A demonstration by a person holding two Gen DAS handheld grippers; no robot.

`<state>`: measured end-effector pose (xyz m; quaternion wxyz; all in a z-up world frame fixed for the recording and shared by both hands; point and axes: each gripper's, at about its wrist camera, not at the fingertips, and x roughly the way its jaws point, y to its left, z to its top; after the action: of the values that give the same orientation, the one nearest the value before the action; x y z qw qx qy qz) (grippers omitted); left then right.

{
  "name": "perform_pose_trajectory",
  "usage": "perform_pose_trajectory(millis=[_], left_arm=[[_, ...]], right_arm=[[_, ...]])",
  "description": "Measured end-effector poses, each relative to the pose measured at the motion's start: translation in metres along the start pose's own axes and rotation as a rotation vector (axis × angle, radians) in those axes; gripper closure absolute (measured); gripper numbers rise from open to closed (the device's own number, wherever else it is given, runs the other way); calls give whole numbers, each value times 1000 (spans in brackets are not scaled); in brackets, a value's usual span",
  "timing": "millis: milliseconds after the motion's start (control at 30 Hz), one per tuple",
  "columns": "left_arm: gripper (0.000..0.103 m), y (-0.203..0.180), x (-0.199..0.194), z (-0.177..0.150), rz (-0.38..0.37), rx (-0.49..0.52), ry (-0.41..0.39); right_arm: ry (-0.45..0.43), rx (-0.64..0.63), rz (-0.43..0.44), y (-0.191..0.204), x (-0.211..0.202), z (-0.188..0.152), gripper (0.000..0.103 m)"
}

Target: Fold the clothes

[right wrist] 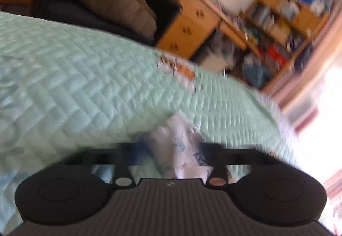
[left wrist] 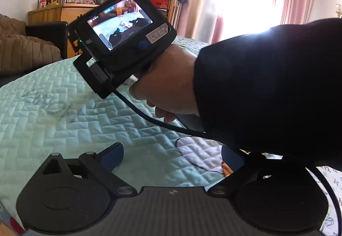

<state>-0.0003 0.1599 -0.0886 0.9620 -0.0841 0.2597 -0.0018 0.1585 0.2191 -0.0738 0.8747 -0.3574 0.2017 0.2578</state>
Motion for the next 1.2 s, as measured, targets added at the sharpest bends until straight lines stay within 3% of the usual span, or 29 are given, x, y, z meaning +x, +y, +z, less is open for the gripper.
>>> perform_pose_trajectory(millis=[133,267,367,467,567,633,667,733,833,933,1100,1200], left_arm=[[5,11,-3,1,-7,-8,10],[4,20,-11,-1,-20,-9,1],[3,23,-12,-1,-20,-10,1],[2,21,-11,1,-23,-2,-1],[2,21,-12,2,-39,14,-5],[2,21,-11,3,-50,12,-2],[2,21,-11,4,-52,9,1],[2,22,-10,6,-63,-2,6],[2,23,-9,9,-112,-31,21],[2,24,-8,10,-188,-65,40],[2,14,-7,1,-408,-108,80],[2,6,-11,-10,-558,-173,147]], right_arm=[[-13,109,13,-5,2,12,95],[-113,182,76,0,-7,44,95],[-120,216,140,9,-3,62,94],[-82,216,226,18,1,66,80],[-147,243,240,1,-26,70,72],[-192,273,224,-23,-53,70,48],[-211,285,198,-38,-68,66,43],[-226,298,110,-69,-101,45,28],[-165,342,-31,-108,-151,-10,27],[-59,457,-150,-132,-207,-87,27],[115,662,-401,-140,-318,-221,27],[204,831,-497,-141,-370,-284,27]])
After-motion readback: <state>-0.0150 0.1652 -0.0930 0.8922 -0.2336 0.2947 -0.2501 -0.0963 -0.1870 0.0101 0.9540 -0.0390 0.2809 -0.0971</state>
